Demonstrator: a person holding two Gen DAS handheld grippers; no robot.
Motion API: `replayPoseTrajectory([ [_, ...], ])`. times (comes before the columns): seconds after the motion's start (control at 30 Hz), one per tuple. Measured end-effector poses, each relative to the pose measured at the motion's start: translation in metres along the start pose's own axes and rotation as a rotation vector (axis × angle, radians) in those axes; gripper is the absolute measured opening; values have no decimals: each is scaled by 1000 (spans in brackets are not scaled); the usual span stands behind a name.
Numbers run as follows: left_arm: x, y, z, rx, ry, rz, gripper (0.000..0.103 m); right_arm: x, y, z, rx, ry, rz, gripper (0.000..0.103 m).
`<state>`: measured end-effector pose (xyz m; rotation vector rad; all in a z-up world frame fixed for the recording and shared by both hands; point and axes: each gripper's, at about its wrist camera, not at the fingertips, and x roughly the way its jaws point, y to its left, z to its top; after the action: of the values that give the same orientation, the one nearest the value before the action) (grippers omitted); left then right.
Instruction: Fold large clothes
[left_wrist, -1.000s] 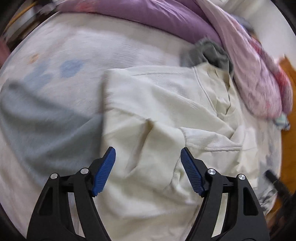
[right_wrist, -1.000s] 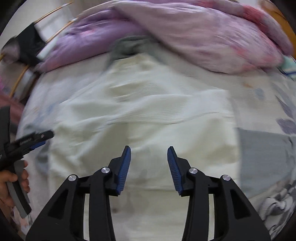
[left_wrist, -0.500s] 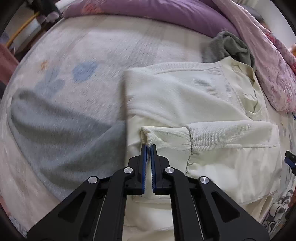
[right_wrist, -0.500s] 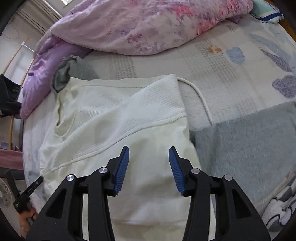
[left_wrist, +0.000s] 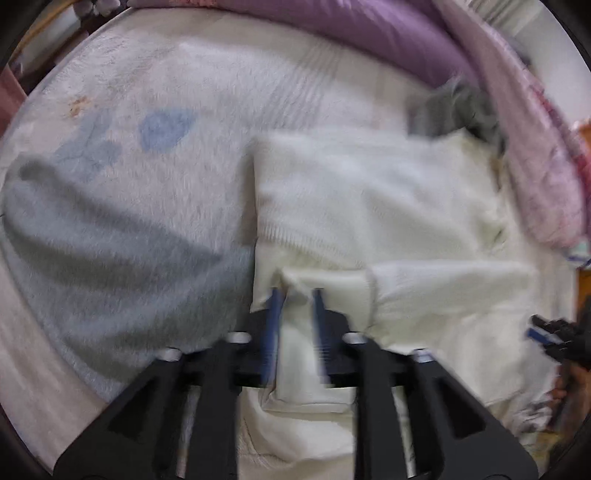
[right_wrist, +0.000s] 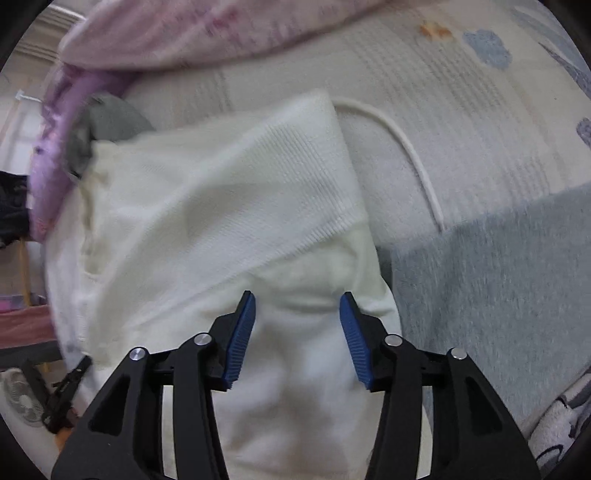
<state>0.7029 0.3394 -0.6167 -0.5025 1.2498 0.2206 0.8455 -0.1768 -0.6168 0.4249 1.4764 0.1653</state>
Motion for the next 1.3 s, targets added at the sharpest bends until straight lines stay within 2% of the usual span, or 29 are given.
replayPoseTrajectory([
  [0.03,-8,5,10,-21,-28,-2,60,-8,-1,8,2,-21,-4,53],
  [0.13,-9,18,44,-51,-59,-28,61,-14,-7,34,18,-47,-16,56],
  [0.23,18,23,79,-80,-1,-33,61,-9,-15,60,45,-56,-28,56],
  [0.27,30,24,88,-83,13,-7,61,-6,-17,68,60,-59,-22,56],
  [0.33,46,20,98,-67,33,-14,61,2,-19,80,95,-43,-15,57],
  [0.37,55,16,103,-58,39,14,61,5,-20,85,109,-46,-24,57],
  [0.47,80,12,109,-41,84,54,52,14,-26,92,137,-41,-23,57],
  [0.57,90,5,112,-12,98,85,51,26,-25,100,144,-17,-12,56],
  [0.6,91,1,114,21,98,99,45,28,-26,102,146,-18,-37,56],
  [0.63,91,-3,115,45,96,98,38,31,-27,104,147,-14,-29,55],
  [0.67,90,-7,116,62,98,83,26,36,-25,105,152,0,-11,50],
  [0.7,89,-12,117,83,100,97,20,39,-26,105,160,12,-2,47],
  [0.73,90,-16,117,101,104,99,16,40,-27,104,160,8,-16,40],
  [0.83,88,-28,117,141,98,131,12,39,-26,102,150,-14,20,13],
  [0.87,85,-29,117,137,84,134,12,34,-25,99,150,-29,19,7],
  [0.97,53,-27,112,90,2,98,11,8,-19,87,100,-110,18,6],
  [1.07,14,-25,105,102,-67,51,11,-25,-12,64,69,-195,60,6],
  [1.17,-28,-30,87,126,-141,15,11,-62,-13,39,46,-267,119,6],
  [1.3,-79,-36,44,125,-220,-32,11,-110,-11,-9,2,-337,156,6],
])
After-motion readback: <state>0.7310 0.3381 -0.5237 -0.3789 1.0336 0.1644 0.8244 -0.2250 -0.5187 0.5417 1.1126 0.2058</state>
